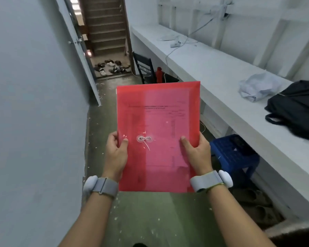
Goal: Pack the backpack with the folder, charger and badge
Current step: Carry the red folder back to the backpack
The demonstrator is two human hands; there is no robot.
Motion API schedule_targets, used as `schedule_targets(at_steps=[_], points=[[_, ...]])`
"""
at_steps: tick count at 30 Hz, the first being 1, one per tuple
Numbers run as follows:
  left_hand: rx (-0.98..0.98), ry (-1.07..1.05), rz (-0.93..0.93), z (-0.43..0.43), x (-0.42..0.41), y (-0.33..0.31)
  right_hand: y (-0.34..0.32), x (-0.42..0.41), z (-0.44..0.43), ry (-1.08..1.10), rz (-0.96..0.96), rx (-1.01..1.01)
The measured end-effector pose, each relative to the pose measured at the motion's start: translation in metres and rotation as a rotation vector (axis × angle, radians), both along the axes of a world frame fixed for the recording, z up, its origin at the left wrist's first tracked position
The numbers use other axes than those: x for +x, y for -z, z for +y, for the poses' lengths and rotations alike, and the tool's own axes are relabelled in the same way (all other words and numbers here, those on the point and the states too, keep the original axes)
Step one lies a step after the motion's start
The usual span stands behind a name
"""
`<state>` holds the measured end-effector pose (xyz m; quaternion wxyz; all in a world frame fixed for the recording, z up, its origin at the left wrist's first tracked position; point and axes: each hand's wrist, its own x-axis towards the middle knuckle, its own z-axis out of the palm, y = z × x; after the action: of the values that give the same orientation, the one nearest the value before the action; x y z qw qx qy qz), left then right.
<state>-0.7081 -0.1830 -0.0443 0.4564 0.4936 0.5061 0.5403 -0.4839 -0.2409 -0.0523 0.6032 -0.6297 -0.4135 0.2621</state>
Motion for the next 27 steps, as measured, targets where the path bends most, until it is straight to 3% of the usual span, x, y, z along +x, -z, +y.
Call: schedule_targets(at_steps=[14,21,27], points=[[0.04,0.634,-0.034,0.279,0.25,-0.017,-0.02,0.195,0.166,0.524,-0.024,0.031],[0.076,0.856,-0.06,0.337,0.36,-0.036,-0.044,0.265,0.182,0.724,-0.066,0.171],[0.09,0.941,-0.168,0.337,0.444,-0.057,-0.063,0.331,0.178,0.776,-0.145,0.268]])
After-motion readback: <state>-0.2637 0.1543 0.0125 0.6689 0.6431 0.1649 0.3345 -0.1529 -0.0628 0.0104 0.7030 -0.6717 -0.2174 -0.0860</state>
